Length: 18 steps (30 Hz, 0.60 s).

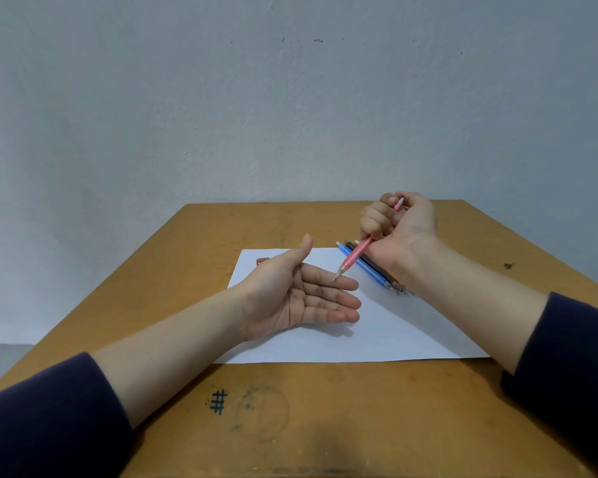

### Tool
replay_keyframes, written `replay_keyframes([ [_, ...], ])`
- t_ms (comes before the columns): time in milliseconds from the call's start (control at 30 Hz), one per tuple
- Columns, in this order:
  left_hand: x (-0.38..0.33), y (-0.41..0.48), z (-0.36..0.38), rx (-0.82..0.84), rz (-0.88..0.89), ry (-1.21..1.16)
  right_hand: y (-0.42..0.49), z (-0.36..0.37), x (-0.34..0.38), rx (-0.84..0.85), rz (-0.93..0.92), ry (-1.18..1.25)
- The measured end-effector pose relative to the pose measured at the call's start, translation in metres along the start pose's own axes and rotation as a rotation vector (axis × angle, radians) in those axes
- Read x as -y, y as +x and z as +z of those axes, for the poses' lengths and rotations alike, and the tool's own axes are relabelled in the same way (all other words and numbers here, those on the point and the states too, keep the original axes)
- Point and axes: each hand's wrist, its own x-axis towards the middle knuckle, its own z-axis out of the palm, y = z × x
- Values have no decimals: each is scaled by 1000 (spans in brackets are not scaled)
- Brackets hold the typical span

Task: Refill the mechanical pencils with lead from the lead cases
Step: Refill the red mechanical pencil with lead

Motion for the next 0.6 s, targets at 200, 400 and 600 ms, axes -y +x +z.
replay_keyframes([
  [200,0,1,-1,4,5,11,0,1,0,-4,-20,10],
  [400,0,1,-1,5,17,19,3,-3,1,-16,-11,28],
  [600,0,0,-1,11,17,27,0,0,0,19,-33,25],
])
